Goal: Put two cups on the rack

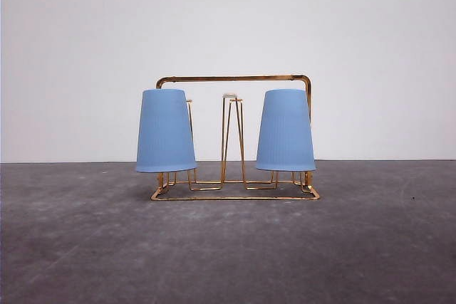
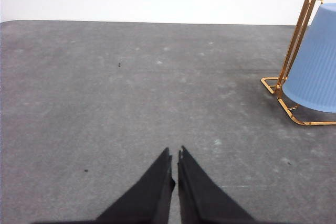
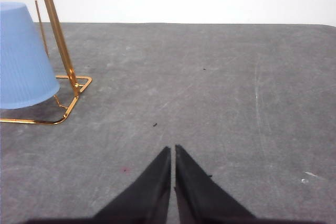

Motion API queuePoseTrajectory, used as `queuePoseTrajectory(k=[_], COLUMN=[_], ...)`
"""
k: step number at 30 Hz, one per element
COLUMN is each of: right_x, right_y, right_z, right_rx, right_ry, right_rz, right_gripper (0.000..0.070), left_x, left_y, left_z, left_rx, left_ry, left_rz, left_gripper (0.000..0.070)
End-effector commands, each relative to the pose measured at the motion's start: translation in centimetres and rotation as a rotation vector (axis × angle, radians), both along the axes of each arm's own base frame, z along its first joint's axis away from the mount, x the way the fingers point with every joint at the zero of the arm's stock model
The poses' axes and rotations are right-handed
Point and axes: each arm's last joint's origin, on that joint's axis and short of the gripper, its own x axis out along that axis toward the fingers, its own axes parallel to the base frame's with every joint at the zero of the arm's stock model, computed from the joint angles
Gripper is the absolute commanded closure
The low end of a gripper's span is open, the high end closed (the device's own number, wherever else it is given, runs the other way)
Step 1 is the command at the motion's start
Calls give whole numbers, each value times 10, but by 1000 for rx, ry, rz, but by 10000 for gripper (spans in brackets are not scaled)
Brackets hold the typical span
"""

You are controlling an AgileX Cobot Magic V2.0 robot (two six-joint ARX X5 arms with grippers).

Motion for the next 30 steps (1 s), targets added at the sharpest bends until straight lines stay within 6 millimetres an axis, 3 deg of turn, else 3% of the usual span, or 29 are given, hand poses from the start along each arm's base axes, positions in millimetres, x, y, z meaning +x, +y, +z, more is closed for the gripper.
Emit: queuePoseTrajectory(k=[1,30], right_x=[0,0], right_y=[0,0], right_z=[-1,-1], right_rx=[11,11], right_ry=[-6,-6], right_rz=[-2,-2], right_gripper=[690,689], left_x=[1,1], left_y=[0,0], left_z=[-5,-5], left_rx=[4,4], left_ry=[14,14], left_rz=[1,1], left_gripper=[700,700])
